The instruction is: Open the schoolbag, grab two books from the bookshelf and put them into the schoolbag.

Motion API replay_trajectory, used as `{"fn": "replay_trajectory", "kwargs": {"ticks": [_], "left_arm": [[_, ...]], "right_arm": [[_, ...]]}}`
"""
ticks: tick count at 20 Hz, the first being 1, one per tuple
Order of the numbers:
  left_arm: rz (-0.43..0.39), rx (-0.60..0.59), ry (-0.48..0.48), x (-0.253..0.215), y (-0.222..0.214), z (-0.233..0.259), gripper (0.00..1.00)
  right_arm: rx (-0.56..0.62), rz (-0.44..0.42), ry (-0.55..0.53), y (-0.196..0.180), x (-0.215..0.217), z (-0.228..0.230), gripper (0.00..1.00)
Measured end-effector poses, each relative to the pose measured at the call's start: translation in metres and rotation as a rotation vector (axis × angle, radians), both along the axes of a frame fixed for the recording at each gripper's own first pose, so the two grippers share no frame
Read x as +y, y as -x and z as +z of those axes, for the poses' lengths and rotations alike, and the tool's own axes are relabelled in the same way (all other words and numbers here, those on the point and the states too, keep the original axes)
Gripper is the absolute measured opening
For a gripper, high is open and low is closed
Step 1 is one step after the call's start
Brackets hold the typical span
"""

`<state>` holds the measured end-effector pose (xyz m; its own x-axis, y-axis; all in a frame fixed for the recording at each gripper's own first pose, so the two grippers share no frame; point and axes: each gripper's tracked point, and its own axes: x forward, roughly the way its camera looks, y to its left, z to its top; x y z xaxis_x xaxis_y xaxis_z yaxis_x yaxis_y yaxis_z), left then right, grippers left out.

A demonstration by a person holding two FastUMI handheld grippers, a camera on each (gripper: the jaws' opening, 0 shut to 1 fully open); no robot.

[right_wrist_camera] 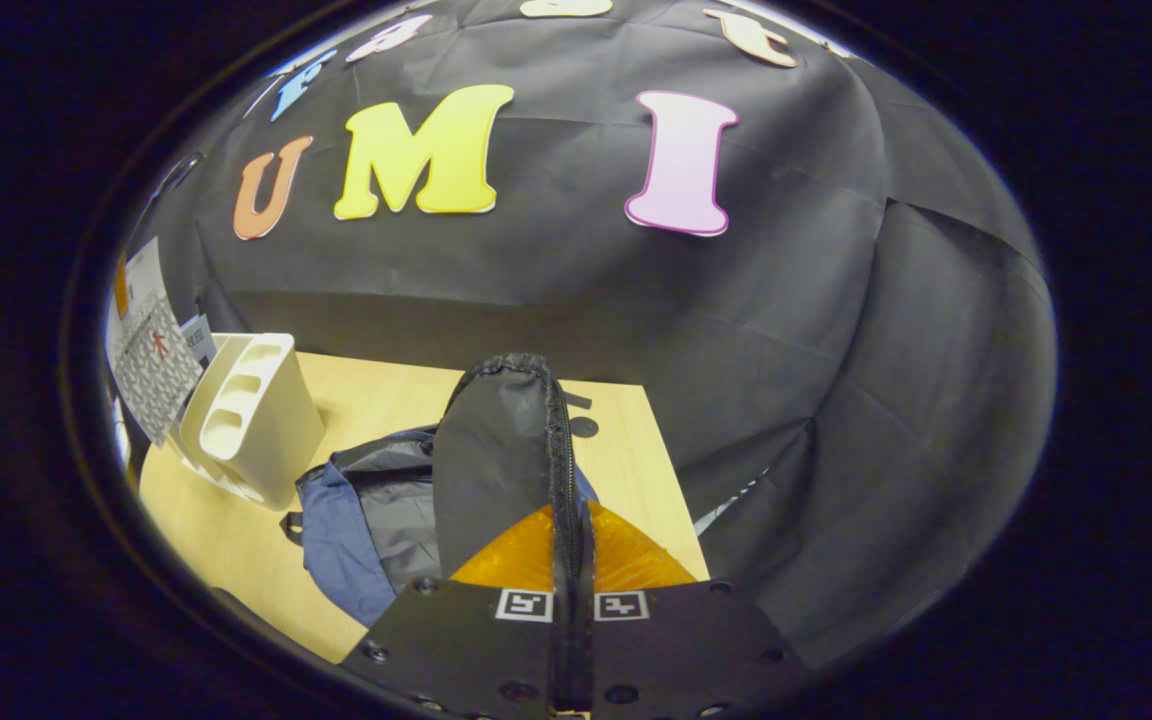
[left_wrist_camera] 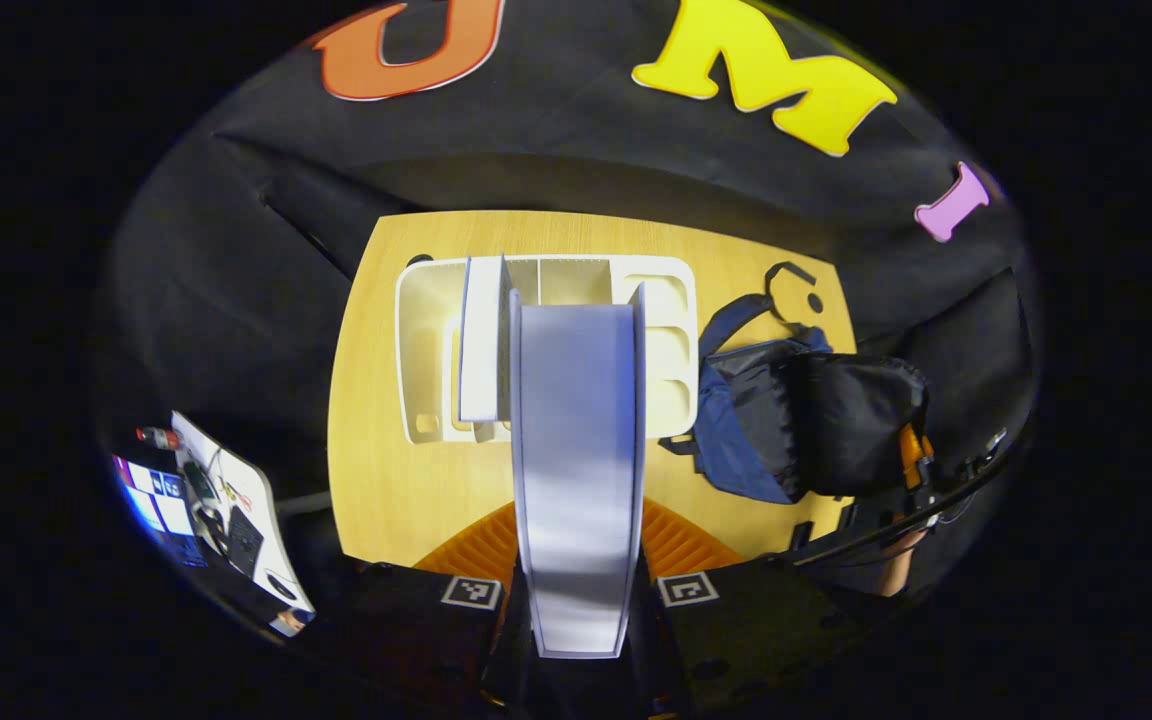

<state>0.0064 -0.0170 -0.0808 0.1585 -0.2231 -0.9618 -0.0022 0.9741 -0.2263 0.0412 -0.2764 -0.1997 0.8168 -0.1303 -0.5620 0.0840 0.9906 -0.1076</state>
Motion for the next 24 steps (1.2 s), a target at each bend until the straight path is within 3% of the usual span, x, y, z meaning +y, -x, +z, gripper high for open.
{"fn": "replay_trajectory", "kwargs": {"ticks": [4,9,14,17,21,24], "left_arm": [[0.035,-0.048,0.144,-0.020,0.011,0.019,0.42],[0.065,-0.074,0.432,-0.102,0.015,0.022,0.42],[0.032,-0.074,0.556,-0.185,0.017,-0.022,0.42],[0.024,-0.053,0.586,-0.230,0.023,-0.064,0.43],[-0.017,-0.064,0.506,-0.270,0.022,-0.136,0.42],[0.018,-0.041,0.542,-0.302,0.019,-0.167,0.43]], "right_arm": [[0.001,-0.006,0.005,0.001,0.003,0.002,0.00],[0.008,-0.020,0.009,0.002,0.004,-0.001,0.00],[0.020,-0.004,0.026,0.000,0.009,-0.001,0.00],[0.033,-0.002,0.033,-0.003,0.008,-0.002,0.00],[0.049,0.010,0.049,-0.005,0.006,-0.008,0.00],[0.049,0.012,0.056,-0.007,0.003,-0.006,0.00]]}}
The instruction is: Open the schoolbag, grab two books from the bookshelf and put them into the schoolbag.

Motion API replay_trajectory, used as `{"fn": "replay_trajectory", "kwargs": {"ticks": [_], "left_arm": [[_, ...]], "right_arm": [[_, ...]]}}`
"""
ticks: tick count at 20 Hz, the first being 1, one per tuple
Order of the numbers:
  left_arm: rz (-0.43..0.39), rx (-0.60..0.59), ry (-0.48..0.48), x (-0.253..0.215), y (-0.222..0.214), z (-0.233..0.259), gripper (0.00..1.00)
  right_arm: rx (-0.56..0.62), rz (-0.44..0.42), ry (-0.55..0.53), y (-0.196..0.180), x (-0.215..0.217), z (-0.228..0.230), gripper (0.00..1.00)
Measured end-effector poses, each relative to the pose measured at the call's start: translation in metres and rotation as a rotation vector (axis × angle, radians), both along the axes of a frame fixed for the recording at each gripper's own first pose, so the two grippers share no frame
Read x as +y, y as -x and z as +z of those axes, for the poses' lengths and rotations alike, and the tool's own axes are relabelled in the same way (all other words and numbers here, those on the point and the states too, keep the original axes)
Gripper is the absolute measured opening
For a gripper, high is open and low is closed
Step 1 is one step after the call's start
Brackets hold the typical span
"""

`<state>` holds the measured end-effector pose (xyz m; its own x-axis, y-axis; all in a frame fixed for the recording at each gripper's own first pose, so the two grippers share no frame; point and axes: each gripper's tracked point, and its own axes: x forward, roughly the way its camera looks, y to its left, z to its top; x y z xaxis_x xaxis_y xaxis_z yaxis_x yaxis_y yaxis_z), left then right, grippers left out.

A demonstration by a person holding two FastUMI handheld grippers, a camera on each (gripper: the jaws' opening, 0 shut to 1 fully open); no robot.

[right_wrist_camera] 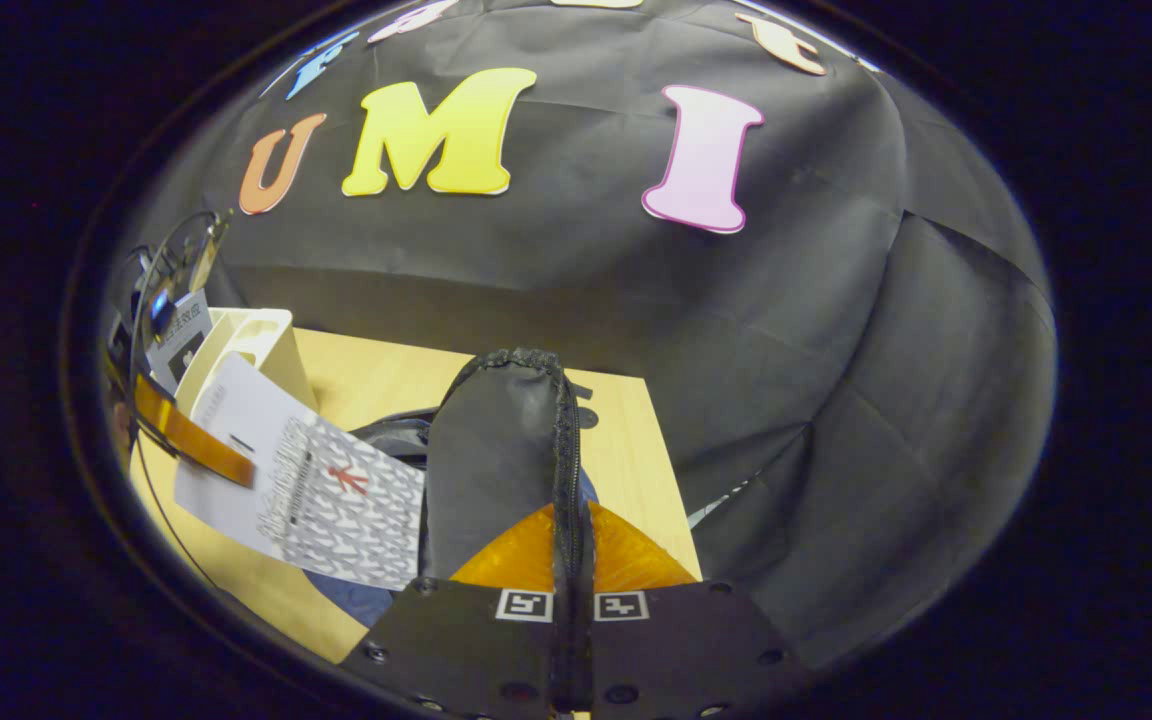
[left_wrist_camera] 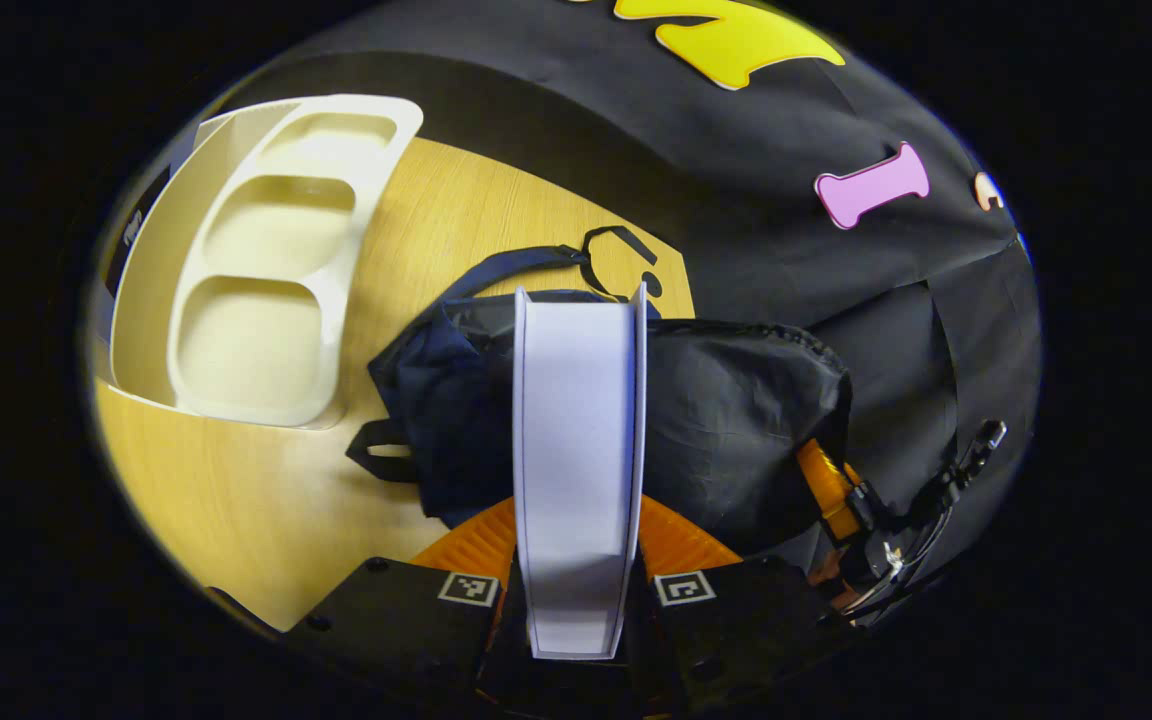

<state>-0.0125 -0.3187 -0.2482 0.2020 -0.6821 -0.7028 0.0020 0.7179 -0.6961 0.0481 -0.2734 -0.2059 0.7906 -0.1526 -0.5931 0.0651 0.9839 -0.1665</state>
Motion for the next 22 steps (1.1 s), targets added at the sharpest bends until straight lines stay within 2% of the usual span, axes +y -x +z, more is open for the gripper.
{"fn": "replay_trajectory", "kwargs": {"ticks": [5,12,14,15,18,20,22], "left_arm": [[0.066,0.003,0.134,-0.030,-0.010,-0.007,0.42],[0.086,-0.020,0.305,-0.064,-0.014,-0.012,0.41],[0.085,-0.017,0.337,-0.077,-0.015,-0.018,0.44],[0.083,-0.011,0.350,-0.084,-0.016,-0.022,0.41],[0.073,0.007,0.394,-0.110,-0.016,-0.037,0.41],[0.091,0.041,0.437,-0.123,-0.019,-0.047,0.44],[0.109,0.068,0.458,-0.132,-0.023,-0.058,0.41]], "right_arm": [[0.008,0.001,-0.007,-0.006,-0.004,0.002,0.00],[-0.011,-0.003,0.016,-0.015,-0.011,0.026,0.00],[-0.018,0.003,0.025,-0.018,-0.009,0.034,0.00],[-0.021,0.006,0.028,-0.017,-0.009,0.036,0.00],[-0.019,0.016,0.041,-0.018,-0.005,0.040,0.00],[-0.017,0.019,0.041,-0.018,-0.002,0.041,0.00],[-0.015,0.022,0.038,-0.019,0.000,0.041,0.00]]}}
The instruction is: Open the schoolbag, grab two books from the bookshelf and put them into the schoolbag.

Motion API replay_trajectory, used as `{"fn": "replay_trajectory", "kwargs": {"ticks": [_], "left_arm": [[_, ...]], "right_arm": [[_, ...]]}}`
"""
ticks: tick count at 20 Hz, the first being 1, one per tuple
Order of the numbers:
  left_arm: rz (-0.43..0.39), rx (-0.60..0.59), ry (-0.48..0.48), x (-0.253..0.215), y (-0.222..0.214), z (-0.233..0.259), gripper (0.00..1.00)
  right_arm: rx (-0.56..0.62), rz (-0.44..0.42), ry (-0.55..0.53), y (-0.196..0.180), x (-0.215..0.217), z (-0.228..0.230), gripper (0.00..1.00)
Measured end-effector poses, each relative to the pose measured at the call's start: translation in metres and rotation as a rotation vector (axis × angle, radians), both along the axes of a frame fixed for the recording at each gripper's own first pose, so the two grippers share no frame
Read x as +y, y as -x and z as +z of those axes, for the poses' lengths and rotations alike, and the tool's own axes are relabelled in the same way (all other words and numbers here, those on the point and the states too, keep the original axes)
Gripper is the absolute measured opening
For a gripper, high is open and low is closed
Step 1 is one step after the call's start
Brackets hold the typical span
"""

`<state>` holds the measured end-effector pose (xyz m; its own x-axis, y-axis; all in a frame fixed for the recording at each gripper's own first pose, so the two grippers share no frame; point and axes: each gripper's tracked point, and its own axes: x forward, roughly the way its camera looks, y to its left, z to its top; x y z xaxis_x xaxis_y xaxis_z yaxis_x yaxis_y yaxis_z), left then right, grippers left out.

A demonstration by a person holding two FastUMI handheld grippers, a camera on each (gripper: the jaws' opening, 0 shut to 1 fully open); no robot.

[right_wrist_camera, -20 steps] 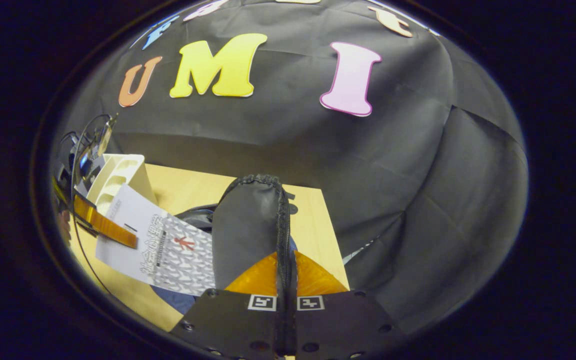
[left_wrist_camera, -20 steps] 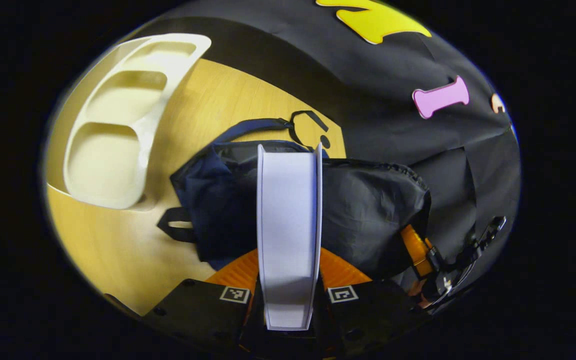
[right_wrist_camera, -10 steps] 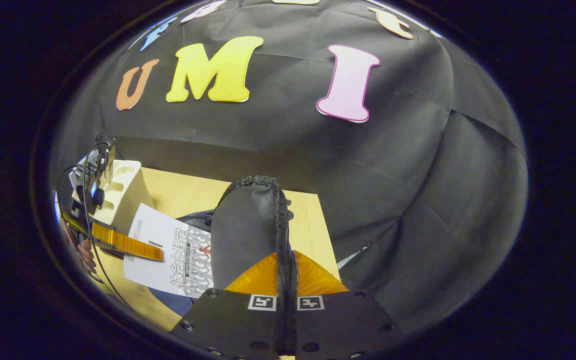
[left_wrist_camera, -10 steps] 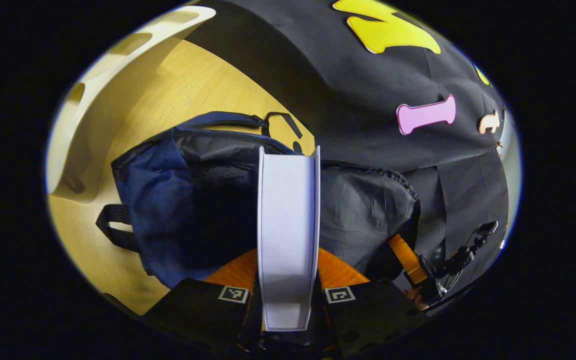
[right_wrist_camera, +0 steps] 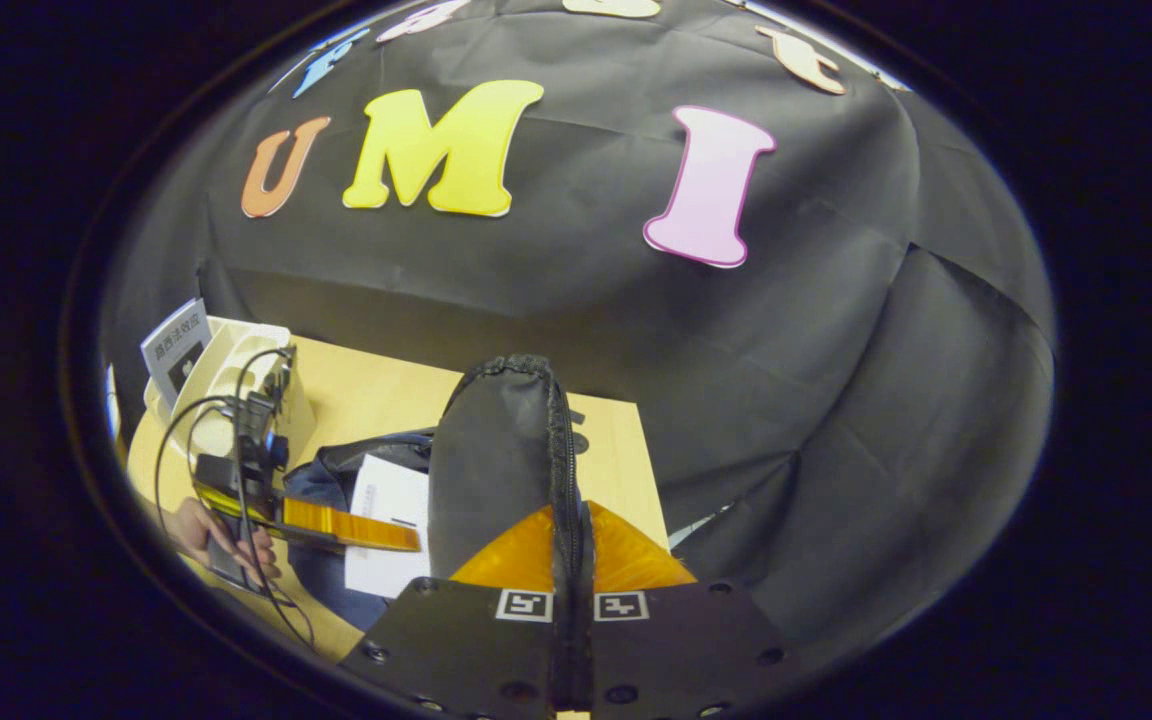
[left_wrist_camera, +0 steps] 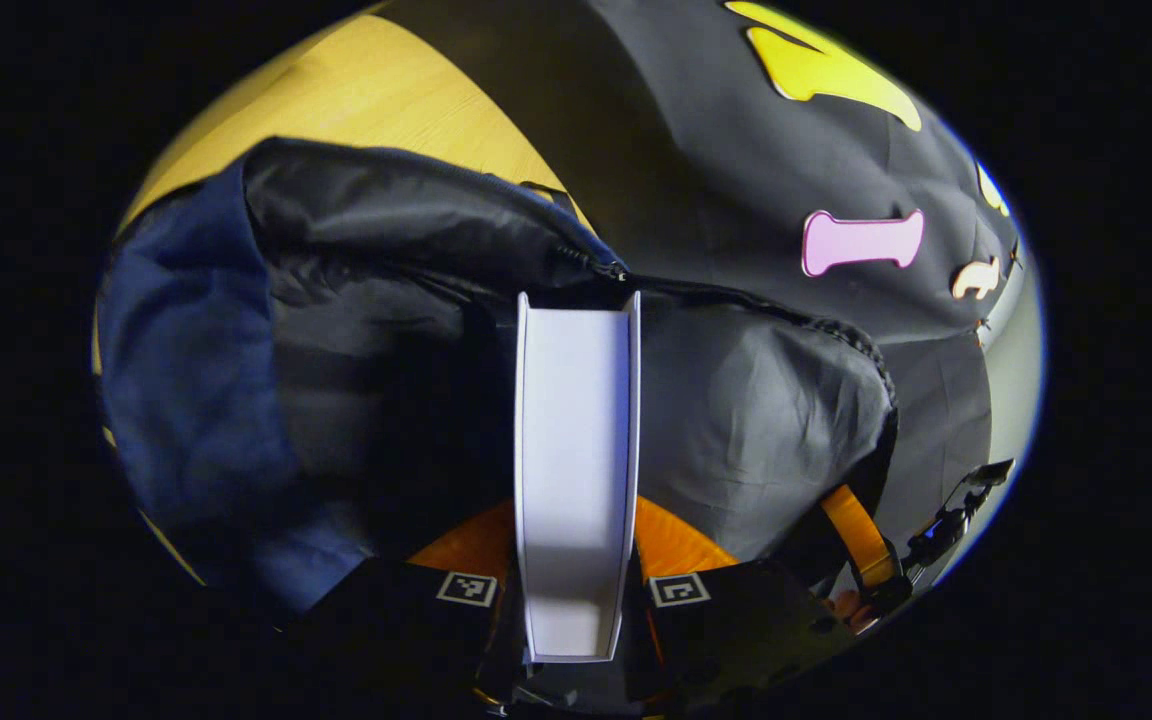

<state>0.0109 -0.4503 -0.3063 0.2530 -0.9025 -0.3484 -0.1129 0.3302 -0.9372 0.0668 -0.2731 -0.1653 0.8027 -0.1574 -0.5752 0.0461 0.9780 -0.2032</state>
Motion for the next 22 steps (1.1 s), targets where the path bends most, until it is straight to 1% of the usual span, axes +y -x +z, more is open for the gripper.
{"fn": "replay_trajectory", "kwargs": {"ticks": [1,2,3,5,6,8,9,10,11,12,13,14,18,22], "left_arm": [[0.003,0.011,0.003,-0.002,-0.003,-0.004,0.44],[0.002,0.016,0.004,-0.005,-0.004,-0.008,0.41],[-0.001,0.018,0.002,-0.005,-0.004,-0.010,0.45],[-0.014,0.005,-0.020,-0.004,-0.006,-0.014,0.41],[-0.034,-0.011,-0.048,-0.004,-0.004,-0.018,0.46],[-0.076,-0.004,-0.129,-0.002,-0.001,-0.031,0.45],[-0.085,0.007,-0.159,-0.001,-0.001,-0.034,0.70],[-0.095,0.011,-0.201,0.002,0.000,-0.037,0.73],[-0.103,0.011,-0.268,0.009,0.000,-0.042,0.78],[-0.108,0.005,-0.320,0.017,0.000,-0.047,0.74],[-0.118,-0.002,-0.358,0.025,0.000,-0.045,0.73],[-0.129,-0.013,-0.399,0.027,0.001,-0.042,0.82],[-0.201,-0.077,-0.601,0.063,0.008,-0.021,0.82],[-0.229,-0.215,-0.815,0.115,-0.003,0.007,0.82]], "right_arm": [[0.000,0.001,-0.003,0.000,0.001,-0.001,0.00],[0.002,0.003,-0.008,-0.001,0.003,-0.001,0.00],[0.003,0.004,-0.013,-0.002,0.004,-0.003,0.00],[0.005,0.006,-0.021,-0.004,0.006,-0.006,0.00],[0.006,0.006,-0.027,-0.005,0.006,-0.007,0.00],[0.010,0.009,-0.024,-0.005,0.006,-0.011,0.00],[0.010,0.011,-0.020,-0.005,0.006,-0.013,0.00],[0.010,0.012,-0.023,-0.005,0.007,-0.014,0.00],[0.011,0.010,-0.026,-0.006,0.007,-0.016,0.00],[0.011,0.009,-0.025,-0.006,0.007,-0.017,0.00],[0.010,0.011,-0.021,-0.006,0.007,-0.019,0.00],[0.010,0.010,-0.009,-0.006,0.006,-0.019,0.00],[0.008,0.019,-0.011,-0.005,0.010,-0.022,0.00],[0.001,0.022,-0.020,-0.002,0.015,-0.024,0.00]]}}
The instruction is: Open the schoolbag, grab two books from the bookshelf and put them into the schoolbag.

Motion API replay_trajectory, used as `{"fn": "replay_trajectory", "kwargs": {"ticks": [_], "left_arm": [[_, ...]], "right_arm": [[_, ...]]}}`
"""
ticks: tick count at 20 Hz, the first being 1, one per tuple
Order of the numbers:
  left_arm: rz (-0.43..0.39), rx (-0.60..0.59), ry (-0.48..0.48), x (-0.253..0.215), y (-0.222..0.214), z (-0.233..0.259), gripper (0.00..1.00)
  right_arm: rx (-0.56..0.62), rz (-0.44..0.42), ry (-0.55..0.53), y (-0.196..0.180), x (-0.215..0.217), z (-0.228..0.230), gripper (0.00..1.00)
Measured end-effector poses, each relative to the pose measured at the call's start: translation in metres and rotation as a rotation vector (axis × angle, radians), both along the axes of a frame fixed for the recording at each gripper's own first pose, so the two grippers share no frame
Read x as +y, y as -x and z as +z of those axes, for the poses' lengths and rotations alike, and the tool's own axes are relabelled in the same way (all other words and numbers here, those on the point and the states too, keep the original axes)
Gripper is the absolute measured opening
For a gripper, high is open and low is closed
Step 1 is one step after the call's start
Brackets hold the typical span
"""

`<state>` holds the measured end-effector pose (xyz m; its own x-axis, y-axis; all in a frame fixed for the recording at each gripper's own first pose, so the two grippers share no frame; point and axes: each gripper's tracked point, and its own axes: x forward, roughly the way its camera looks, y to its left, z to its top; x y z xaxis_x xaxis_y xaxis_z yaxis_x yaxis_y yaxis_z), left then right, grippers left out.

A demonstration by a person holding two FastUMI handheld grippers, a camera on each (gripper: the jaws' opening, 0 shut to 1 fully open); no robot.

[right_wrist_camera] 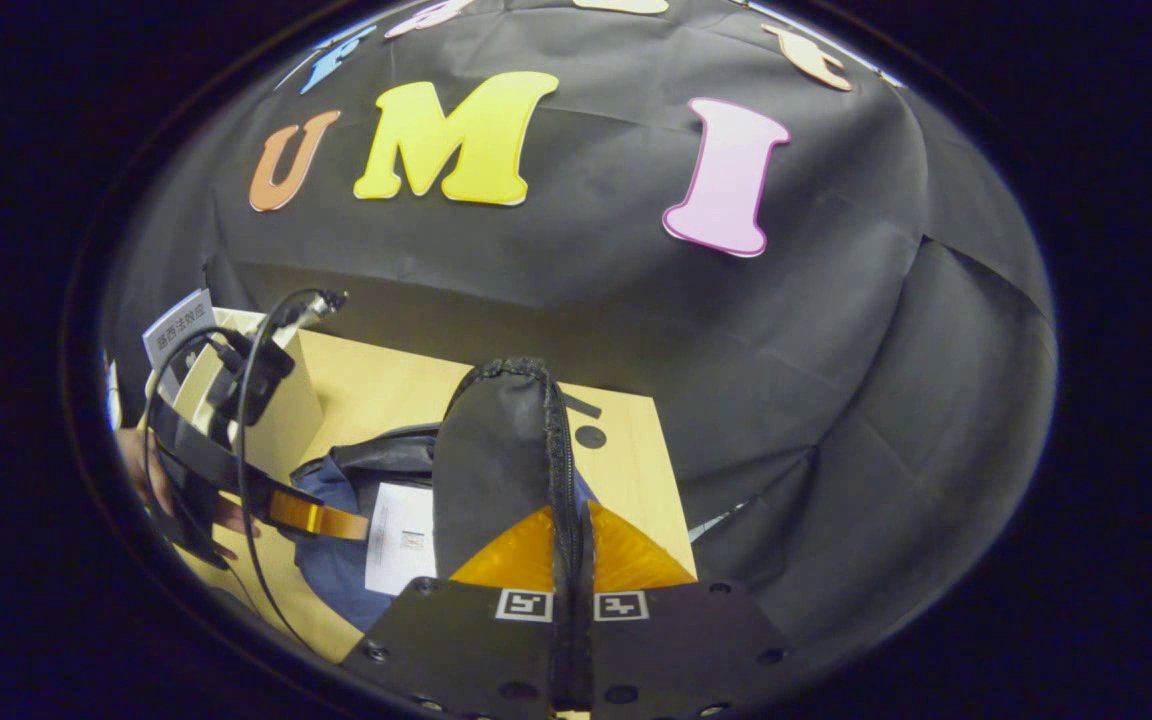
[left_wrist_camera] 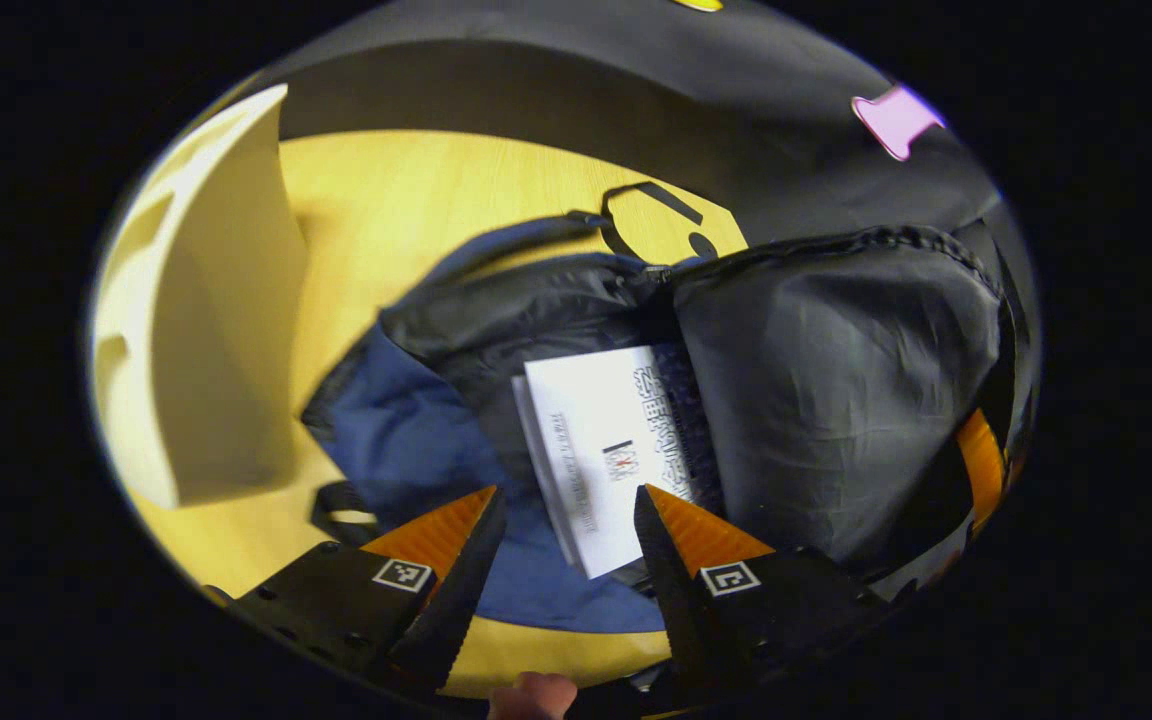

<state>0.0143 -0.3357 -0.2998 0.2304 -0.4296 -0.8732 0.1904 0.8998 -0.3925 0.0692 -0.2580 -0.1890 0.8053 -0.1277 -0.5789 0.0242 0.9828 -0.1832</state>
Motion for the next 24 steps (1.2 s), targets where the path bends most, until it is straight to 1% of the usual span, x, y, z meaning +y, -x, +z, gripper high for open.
{"fn": "replay_trajectory", "kwargs": {"ticks": [3,7,8,9,10,11,12,13,14,20,21,22,23,24], "left_arm": [[-0.058,-0.080,-0.109,0.031,0.002,0.027,0.82],[-0.077,-0.170,-0.220,0.083,0.003,0.063,0.82],[-0.071,-0.194,-0.236,0.096,0.005,0.073,0.88],[-0.062,-0.212,-0.246,0.108,0.005,0.082,0.82],[-0.055,-0.211,-0.239,0.116,0.009,0.089,0.82],[-0.041,-0.195,-0.218,0.123,0.015,0.095,0.82],[-0.024,-0.184,-0.204,0.132,0.020,0.104,0.87],[-0.011,-0.185,-0.202,0.145,0.023,0.112,0.82],[0.004,-0.192,-0.204,0.158,0.025,0.117,0.83],[0.162,-0.280,-0.254,0.257,0.002,0.171,0.82],[0.180,-0.291,-0.271,0.275,-0.003,0.179,0.83],[0.195,-0.299,-0.290,0.292,-0.008,0.185,0.87],[0.210,-0.304,-0.304,0.309,-0.016,0.193,0.84],[0.219,-0.309,-0.314,0.323,-0.024,0.198,0.85]], "right_arm": [[-0.011,-0.002,-0.008,0.001,0.003,0.001,0.00],[-0.022,-0.002,-0.007,0.005,0.011,0.003,0.00],[-0.023,-0.002,-0.004,0.006,0.013,0.003,0.00],[-0.024,-0.001,-0.006,0.007,0.016,0.003,0.00],[-0.025,0.000,-0.002,0.008,0.018,0.003,0.00],[-0.026,0.001,0.003,0.009,0.021,0.002,0.00],[-0.026,0.002,0.006,0.010,0.023,0.002,0.00],[-0.027,0.004,0.007,0.011,0.026,0.002,0.00],[-0.026,0.005,0.009,0.012,0.029,0.002,0.00],[-0.025,0.007,0.020,0.018,0.042,0.004,0.00],[-0.023,0.005,0.019,0.018,0.043,0.005,0.00],[-0.024,0.002,0.019,0.019,0.044,0.005,0.00],[-0.023,0.000,0.018,0.019,0.044,0.006,0.00],[-0.022,-0.002,0.018,0.020,0.044,0.007,0.00]]}}
